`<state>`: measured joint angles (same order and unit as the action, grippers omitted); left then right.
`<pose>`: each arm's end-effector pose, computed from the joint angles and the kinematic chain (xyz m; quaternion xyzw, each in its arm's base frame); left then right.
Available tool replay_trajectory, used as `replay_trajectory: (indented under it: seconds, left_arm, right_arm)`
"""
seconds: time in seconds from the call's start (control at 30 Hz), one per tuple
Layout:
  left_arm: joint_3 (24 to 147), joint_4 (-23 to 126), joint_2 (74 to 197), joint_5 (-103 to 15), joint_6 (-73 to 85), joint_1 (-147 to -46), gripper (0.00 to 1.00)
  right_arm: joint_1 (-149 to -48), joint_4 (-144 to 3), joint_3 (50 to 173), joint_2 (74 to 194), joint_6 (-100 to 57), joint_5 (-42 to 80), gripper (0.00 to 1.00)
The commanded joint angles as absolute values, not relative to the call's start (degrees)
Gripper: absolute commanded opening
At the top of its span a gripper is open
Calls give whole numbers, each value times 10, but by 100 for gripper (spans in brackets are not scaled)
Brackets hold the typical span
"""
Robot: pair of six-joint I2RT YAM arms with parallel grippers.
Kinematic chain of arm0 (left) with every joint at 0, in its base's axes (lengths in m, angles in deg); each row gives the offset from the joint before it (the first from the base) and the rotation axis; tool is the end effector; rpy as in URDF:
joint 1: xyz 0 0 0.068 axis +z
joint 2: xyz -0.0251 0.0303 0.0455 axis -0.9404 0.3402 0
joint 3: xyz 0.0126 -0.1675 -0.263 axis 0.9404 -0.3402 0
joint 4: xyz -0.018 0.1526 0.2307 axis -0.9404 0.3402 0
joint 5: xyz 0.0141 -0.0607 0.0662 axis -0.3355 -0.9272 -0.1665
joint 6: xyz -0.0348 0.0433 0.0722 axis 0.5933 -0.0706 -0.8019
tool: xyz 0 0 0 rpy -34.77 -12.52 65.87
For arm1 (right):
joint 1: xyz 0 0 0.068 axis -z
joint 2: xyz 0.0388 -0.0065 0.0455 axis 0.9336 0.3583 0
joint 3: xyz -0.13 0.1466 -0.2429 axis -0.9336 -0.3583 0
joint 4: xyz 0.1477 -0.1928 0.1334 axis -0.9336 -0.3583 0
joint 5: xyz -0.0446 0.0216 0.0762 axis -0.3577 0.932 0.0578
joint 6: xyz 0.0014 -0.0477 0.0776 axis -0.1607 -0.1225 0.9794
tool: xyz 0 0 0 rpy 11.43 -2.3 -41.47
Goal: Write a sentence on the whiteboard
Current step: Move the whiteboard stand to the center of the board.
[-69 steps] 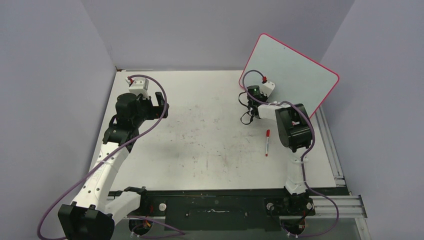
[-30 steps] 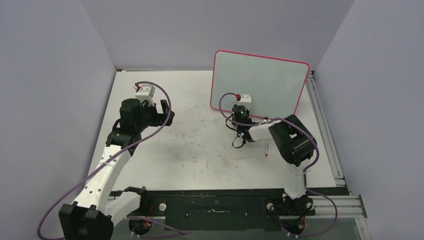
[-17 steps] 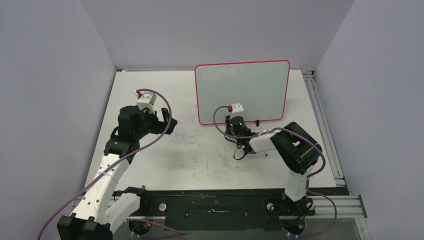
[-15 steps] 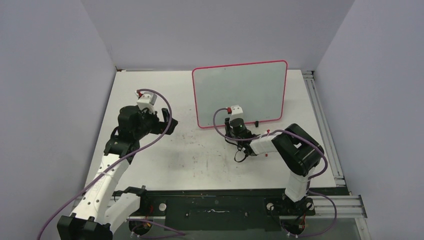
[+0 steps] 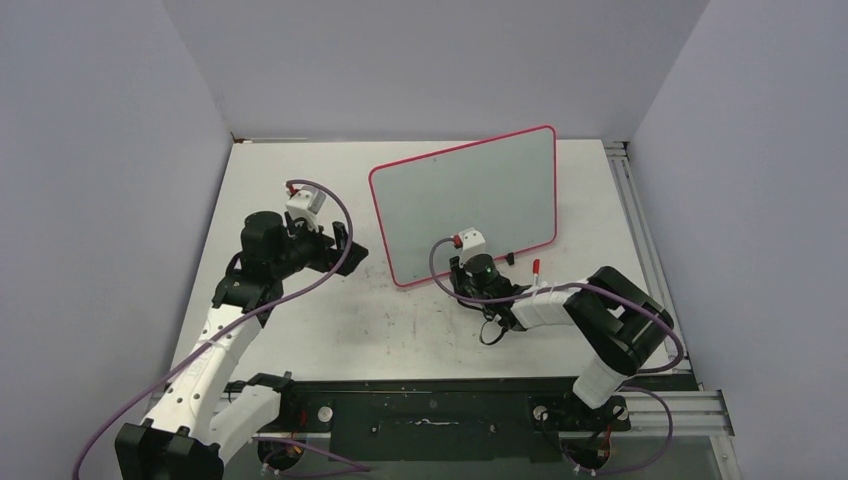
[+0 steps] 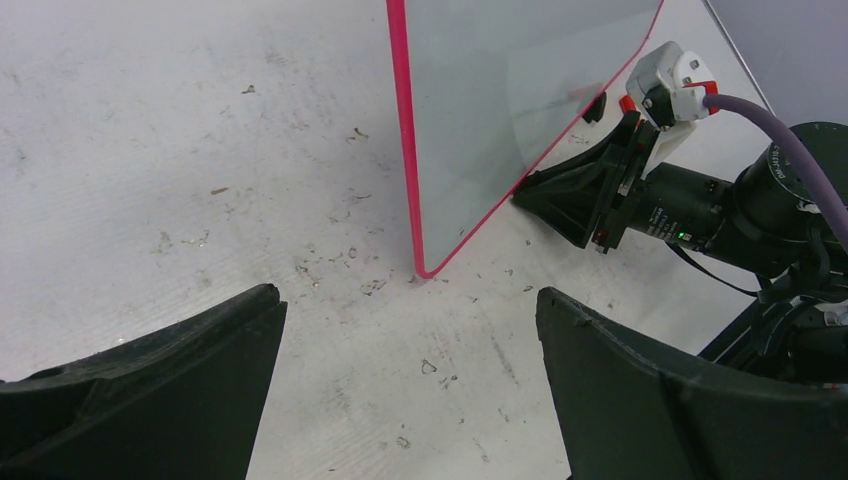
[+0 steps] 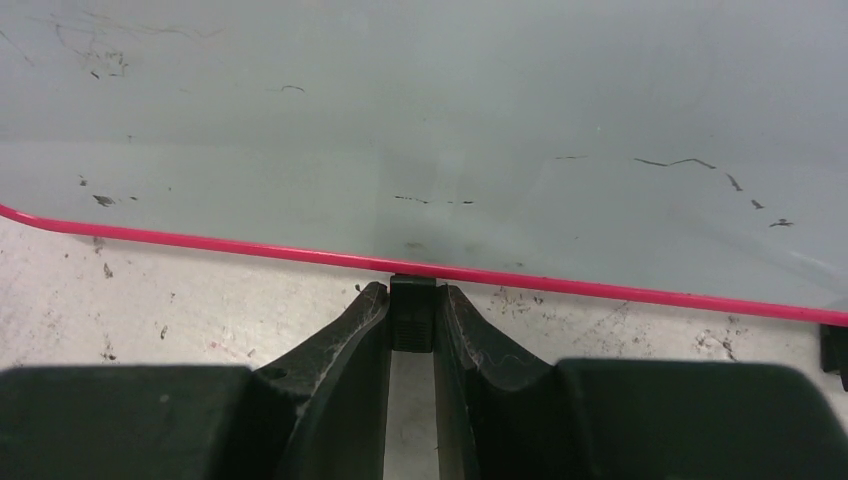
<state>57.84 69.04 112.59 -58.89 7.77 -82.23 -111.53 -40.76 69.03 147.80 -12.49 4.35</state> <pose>0.2274 -0.0819 0.3159 0.1043 0.8230 -0.2806 0.4827 0.2661 0.2309 0.1303 -0.1764 0.8592 0.1862 0.4428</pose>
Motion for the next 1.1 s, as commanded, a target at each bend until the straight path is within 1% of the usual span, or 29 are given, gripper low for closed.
replay_trajectory:
  seconds: [0.0, 0.17, 0.23, 0.37, 0.53, 0.63, 0.7, 0.9, 1.0, 1.07]
  left_arm:
    - [576, 648, 1130, -635, 76, -833, 96]
    - [573, 637, 1133, -653, 84, -835, 96]
    - [573, 636, 1134, -655, 85, -835, 96]
    - [572, 636, 1133, -653, 84, -835, 96]
    - [574, 639, 1133, -646, 81, -836, 96]
    - [577, 649, 1127, -625, 73, -835, 96]
    - [573, 648, 1110, -593, 70, -836, 96]
    - [561, 643, 1056, -525, 57, -843, 96]
    - [557, 644, 1039, -512, 52, -848, 96]
    - [556, 646, 1034, -511, 49, -851, 96]
  right_arm:
    - [-1127, -385, 672, 1436, -124, 58, 13]
    - [-1127, -386, 657, 1415, -125, 53, 22]
    - [-1128, -389, 658, 1410, -126, 53, 27]
    - [-1128, -399, 655, 1390, -126, 39, 46]
    - [-1129, -425, 649, 1353, -125, 29, 59]
    - [-1129, -452, 639, 1310, -116, 23, 69]
    - [-1129, -482, 635, 1274, -101, 14, 72]
    - [-1129, -621, 649, 1138, -58, -30, 77]
    - [-1122, -722, 676, 1101, -38, -77, 78]
    - [-1098, -784, 706, 1098, -20, -89, 76]
